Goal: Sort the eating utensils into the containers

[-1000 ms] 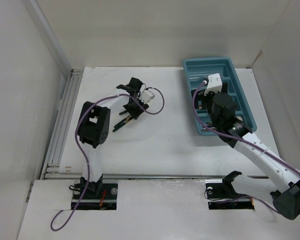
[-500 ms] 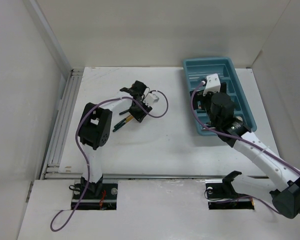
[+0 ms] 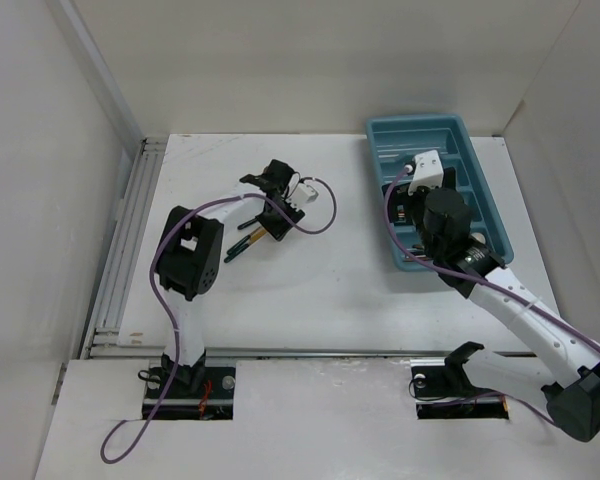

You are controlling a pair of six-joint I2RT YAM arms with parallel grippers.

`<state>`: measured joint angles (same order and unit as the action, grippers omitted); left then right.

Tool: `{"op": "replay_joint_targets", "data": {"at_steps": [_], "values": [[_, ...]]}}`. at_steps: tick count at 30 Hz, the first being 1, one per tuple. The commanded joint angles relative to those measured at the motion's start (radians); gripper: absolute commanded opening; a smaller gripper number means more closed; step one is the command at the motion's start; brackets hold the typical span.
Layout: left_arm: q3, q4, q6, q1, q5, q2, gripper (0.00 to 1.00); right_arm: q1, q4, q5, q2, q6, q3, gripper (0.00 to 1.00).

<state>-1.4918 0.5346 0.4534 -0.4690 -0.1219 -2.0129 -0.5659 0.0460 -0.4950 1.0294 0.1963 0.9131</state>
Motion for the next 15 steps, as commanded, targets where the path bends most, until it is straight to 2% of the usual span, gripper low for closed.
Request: {"op": "replay_joint_targets", "data": {"at_steps": [1,4,15], "values": [[-0.034,0.040,-0.021,0.006,0.027,-0.024,0.42,-0.003,-0.011,-0.027,-0.019,0.023,0.020,0.96],[-0.071,0.108,-0.021,0.027,0.009,-0.101,0.37,-0.003,-0.011,-0.051,-0.029,0.035,0.020,0.96],[-0.036,0.142,-0.009,0.027,-0.094,-0.101,0.37,-0.003,-0.001,-0.093,-0.088,0.046,0.000,0.97]]}}
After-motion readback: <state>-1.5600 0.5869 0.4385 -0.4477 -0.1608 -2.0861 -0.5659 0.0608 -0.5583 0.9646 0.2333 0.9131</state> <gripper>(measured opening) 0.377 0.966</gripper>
